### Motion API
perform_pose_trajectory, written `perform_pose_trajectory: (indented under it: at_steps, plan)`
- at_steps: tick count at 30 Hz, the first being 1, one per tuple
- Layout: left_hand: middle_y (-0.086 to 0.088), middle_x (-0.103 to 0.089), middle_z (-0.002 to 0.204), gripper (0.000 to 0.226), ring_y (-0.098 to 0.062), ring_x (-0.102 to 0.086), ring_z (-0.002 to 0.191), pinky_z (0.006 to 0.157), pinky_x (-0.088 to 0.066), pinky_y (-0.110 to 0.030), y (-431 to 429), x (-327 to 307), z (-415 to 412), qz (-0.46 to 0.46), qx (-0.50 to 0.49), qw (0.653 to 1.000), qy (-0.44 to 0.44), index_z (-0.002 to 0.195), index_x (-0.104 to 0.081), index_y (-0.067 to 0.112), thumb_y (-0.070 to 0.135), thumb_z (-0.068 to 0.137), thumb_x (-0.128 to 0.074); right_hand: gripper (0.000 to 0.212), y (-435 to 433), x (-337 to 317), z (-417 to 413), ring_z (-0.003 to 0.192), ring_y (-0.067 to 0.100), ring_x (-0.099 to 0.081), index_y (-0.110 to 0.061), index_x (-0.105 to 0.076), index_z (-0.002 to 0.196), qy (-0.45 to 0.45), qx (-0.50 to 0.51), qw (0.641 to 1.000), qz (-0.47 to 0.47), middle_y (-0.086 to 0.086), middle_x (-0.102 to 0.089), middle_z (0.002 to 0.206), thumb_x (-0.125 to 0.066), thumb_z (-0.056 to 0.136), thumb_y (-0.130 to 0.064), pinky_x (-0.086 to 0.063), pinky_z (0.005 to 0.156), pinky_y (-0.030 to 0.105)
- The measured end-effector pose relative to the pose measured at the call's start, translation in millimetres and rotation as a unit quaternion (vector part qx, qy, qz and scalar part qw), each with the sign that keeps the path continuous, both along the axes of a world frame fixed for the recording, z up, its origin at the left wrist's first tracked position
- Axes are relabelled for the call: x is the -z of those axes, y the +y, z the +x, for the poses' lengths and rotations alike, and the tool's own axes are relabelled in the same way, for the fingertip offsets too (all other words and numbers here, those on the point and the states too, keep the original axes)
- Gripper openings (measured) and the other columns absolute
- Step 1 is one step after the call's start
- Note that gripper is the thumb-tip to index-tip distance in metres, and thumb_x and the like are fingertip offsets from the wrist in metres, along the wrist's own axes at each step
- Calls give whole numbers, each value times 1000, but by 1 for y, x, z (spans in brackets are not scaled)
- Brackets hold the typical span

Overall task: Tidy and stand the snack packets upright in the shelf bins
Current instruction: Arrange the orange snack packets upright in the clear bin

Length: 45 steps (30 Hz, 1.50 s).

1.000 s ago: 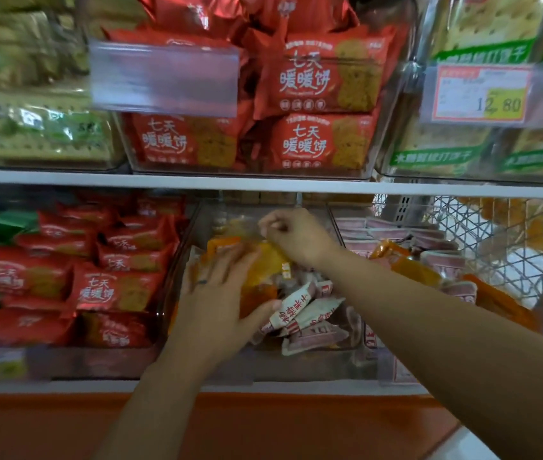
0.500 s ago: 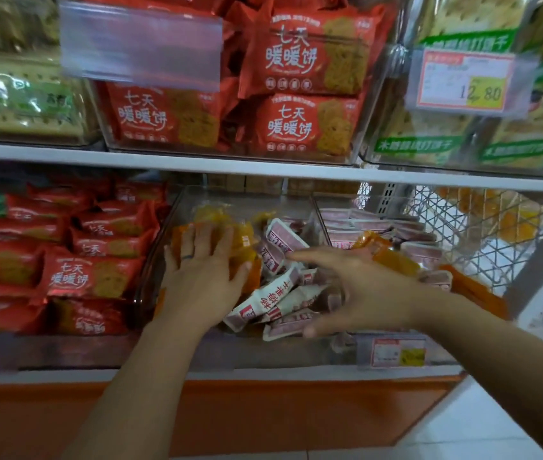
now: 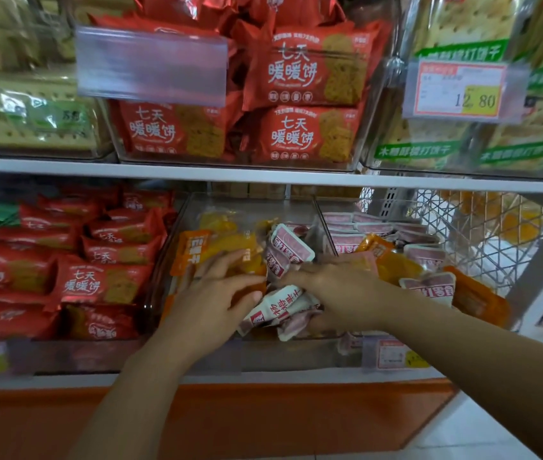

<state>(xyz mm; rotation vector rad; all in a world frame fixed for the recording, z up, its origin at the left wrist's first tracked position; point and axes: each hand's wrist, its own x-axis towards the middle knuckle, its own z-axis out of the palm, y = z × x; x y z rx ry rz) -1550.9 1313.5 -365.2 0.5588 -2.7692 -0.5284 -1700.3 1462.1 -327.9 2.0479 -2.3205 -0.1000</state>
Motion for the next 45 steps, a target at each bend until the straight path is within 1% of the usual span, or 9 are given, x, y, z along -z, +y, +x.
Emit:
perform_pose_trajectory:
  at_steps: [11, 15, 18, 21, 25, 28, 34, 40, 45]
  plan:
    - [19, -41, 139, 61, -8, -33, 133, 113, -23, -48, -3, -4, 1, 79, -13, 986, 147, 117, -62, 40, 66, 81, -20, 16, 7, -12, 0, 89, 13, -65, -26, -65, 102, -83, 26, 990, -111, -8, -70, 99, -65, 86, -26, -53, 75, 34]
    - [30, -49, 116, 53, 8, -44, 115, 103, -33, -20, 6, -15, 3, 117, 10, 948, 296, 113, -64, 30, 56, 89, -26, 8, 22, -20, 4, 75, 3, -63, -23, -70, 91, -158, 55, 960, -223, -11, -70, 83, -70, 83, -21, -52, 67, 23]
    - [30, -48, 119, 39, 16, -42, 113, 89, -30, 1, 28, -22, 1, 158, 53, 934, 317, 123, -46, 50, 57, 85, -41, 19, 37, -26, 7, 64, 3, -59, -37, -60, 75, -216, 94, 919, -316, -17, -63, 65, -72, 81, -23, -43, 53, 12]
    - [33, -31, 130, 81, 21, -35, 117, 87, -31, 4, 52, -22, -9, 163, 74, 935, 305, 127, -10, 67, 50, 75, -69, 28, 52, -29, 11, 61, -1, -57, -42, -56, 73, -244, 91, 892, -369, -22, -61, 62, -72, 79, -21, -39, 53, 9]
    - [23, -19, 133, 98, 1, -40, 125, 96, -44, -17, 76, -24, -26, 74, 113, 925, 356, 138, -1, 54, 39, 76, -75, 20, 78, -30, 9, 70, 5, -63, -33, -64, 84, -243, 72, 872, -419, -13, -65, 74, -72, 79, -15, -51, 58, 20]
    - [18, -18, 135, 85, -12, -40, 126, 99, -44, -26, 97, -27, -39, 41, 144, 911, 383, 140, -8, 37, 47, 78, -66, 17, 103, -31, 0, 76, -5, -61, -23, -67, 91, -207, 55, 869, -447, -17, -64, 82, -71, 78, -13, -48, 63, 6]
    - [13, -10, 140, 97, -8, -42, 119, 98, -43, -23, 128, -32, -94, -9, 168, 948, 271, 140, 0, 41, 31, 78, -74, 17, 139, -9, -44, 81, 2, -60, -14, -70, 94, -152, 120, 846, -497, -11, -65, 87, -68, 78, -19, -49, 71, 9]
    - [13, 1, 148, 99, -10, -57, 81, 58, -43, -18, 123, -32, -151, -69, 114, 984, 119, 140, 18, 48, 27, 89, -64, 19, 148, 25, -99, 78, 0, -58, -9, -71, 96, -89, 214, 793, -563, -10, -64, 88, -71, 78, -2, -44, 76, 5]
    - [4, -41, 139, 54, -14, -55, 113, 89, -51, -37, 106, -18, -173, -10, 120, 990, 67, 135, -43, 33, 25, 87, -65, 16, 144, 30, -118, 87, 19, -66, -3, -70, 96, -41, 185, 769, -610, 9, -70, 96, -63, 81, -4, -53, 80, 26]
